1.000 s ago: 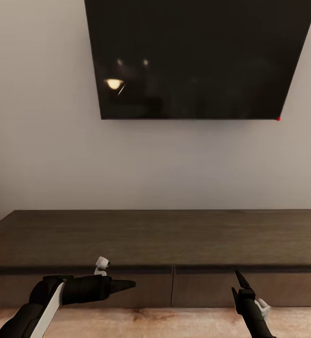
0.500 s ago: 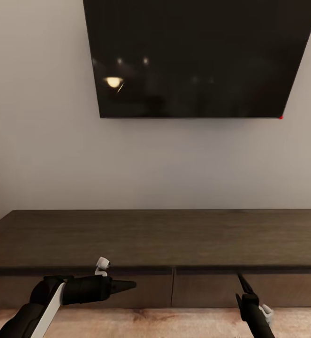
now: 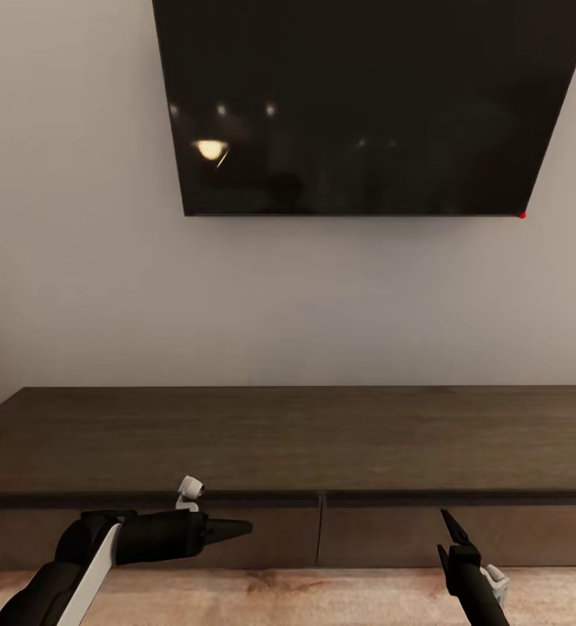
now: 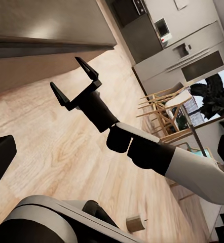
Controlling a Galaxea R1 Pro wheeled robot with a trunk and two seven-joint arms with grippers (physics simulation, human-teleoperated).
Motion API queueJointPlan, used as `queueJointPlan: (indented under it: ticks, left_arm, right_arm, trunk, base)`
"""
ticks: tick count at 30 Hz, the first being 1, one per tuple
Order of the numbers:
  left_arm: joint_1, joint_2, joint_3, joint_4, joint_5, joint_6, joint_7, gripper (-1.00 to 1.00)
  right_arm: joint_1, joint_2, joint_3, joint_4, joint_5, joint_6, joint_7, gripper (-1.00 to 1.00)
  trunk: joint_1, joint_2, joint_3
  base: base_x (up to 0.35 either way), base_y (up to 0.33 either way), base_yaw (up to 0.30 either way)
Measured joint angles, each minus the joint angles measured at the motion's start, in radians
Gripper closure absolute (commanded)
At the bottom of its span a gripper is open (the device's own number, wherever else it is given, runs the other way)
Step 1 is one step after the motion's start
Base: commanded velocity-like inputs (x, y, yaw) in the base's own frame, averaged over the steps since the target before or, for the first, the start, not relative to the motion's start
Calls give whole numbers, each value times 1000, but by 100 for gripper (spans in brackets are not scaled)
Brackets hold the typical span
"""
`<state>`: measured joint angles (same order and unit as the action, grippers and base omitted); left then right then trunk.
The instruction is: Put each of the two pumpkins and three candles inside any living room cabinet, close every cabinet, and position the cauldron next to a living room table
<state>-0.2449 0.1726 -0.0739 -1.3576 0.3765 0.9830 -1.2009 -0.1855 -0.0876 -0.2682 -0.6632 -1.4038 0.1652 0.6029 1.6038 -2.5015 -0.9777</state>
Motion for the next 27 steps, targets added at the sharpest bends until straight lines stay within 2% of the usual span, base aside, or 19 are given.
queueJointPlan:
  ticks: [6, 13, 19, 22, 27]
  left_arm:
    - [0, 0, -1, 0, -1, 0, 0, -100]
    - [0, 0, -2, 0, -1, 0, 0, -100]
    - [0, -1, -2, 0, -2, -1, 0, -100]
    - [0, -2, -2, 0, -2, 0, 1, -100]
    - [0, -3, -2, 0, -1, 0, 0, -100]
  right_arm:
    - [0, 0, 0, -5, 0, -8, 2, -100]
    - [0, 0, 1, -10, 2, -9, 71, -100]
    - [0, 0, 0, -7, 30, -10, 79, -100]
    - [0, 0, 0, -6, 33, -11, 80, -100]
    - [0, 0, 0, -5, 35, -11, 80, -100]
  trunk:
    - [0, 0, 0]
    - [0, 0, 0]
    - [0, 0, -4]
    - [2, -1, -15]
    - [2, -1, -15]
  base:
    - [0, 0, 0]
    - [0, 0, 0]
    - [0, 0, 0]
    - [0, 0, 0]
    - [0, 0, 0]
